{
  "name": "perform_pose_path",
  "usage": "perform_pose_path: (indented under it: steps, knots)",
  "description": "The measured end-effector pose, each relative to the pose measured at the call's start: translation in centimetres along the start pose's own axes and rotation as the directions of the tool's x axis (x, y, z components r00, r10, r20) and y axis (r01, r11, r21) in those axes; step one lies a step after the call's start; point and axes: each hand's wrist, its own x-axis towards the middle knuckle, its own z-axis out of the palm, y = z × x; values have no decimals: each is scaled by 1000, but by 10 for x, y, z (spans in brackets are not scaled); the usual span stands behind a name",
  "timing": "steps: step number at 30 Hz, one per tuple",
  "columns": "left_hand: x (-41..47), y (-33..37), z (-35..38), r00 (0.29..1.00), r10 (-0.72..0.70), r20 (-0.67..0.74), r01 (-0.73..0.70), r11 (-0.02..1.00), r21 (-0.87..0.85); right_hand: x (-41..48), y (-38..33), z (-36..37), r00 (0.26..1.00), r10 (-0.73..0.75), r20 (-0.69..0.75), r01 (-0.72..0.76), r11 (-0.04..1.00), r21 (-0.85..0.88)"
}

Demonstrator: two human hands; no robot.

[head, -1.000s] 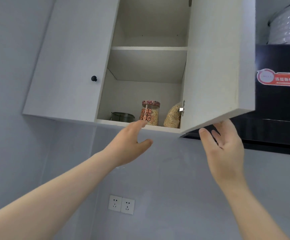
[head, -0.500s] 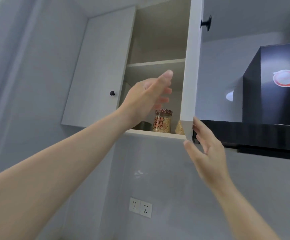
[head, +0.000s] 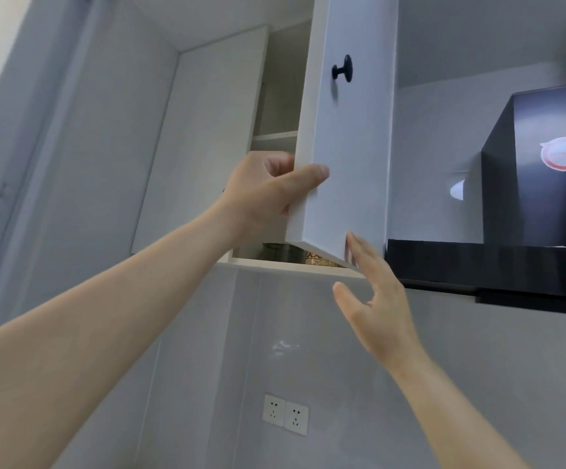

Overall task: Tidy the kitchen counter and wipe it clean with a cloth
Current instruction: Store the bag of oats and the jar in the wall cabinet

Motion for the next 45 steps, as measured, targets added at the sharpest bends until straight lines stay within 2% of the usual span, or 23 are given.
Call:
perform_pose_path:
  steps: [3, 10, 20, 23, 25, 26, 27, 29, 31, 32, 35, 45]
  knots:
    - [-2, -13, -21, 997, -1, -73, 3, 1000, 24, 8, 0, 13, 1000, -19, 21, 19, 1000, 14]
    - [3, -74, -70, 986, -87, -140, 71, 991, -118, 38, 13, 58, 999, 9, 44, -10, 1000, 24]
    - [27, -181, -112, 962, -131, -238, 76, 971, -228, 87, 65, 121, 998, -40, 47, 54, 936, -348]
    - [38, -217, -118, 954, -125, -273, 83, 984, -160, 96, 85, 140, 997, -69, 19, 70, 892, -447]
    - [41, -230, -116, 940, -38, -340, 58, 997, 49, 100, 95, 146, 996, -89, 9, 81, 855, -512]
    - [42, -239, -115, 928, 36, -371, 58, 969, 240, 103, 100, 149, 996, -94, 7, 82, 834, -545]
    - [42, -248, -112, 930, 113, -351, 59, 894, 445, 107, 106, 151, 995, -103, 6, 88, 813, -576]
    - [36, -265, -104, 961, 197, -197, 18, 663, 749, 114, 117, 156, 992, -127, 17, 109, 767, -632]
    - [33, -285, -94, 964, 264, 3, -123, 437, 891, 121, 128, 158, 986, -161, 34, 141, 721, -679]
    - [33, -297, -90, 969, 233, 79, -161, 361, 919, 124, 134, 158, 983, -178, 44, 158, 698, -698]
    - [37, -323, -83, 985, 120, 126, -157, 306, 939, 131, 148, 160, 976, -209, 57, 183, 652, -736]
    - [57, -372, -67, 986, 120, 116, -145, 276, 950, 140, 180, 175, 956, -293, 33, 182, 497, -848]
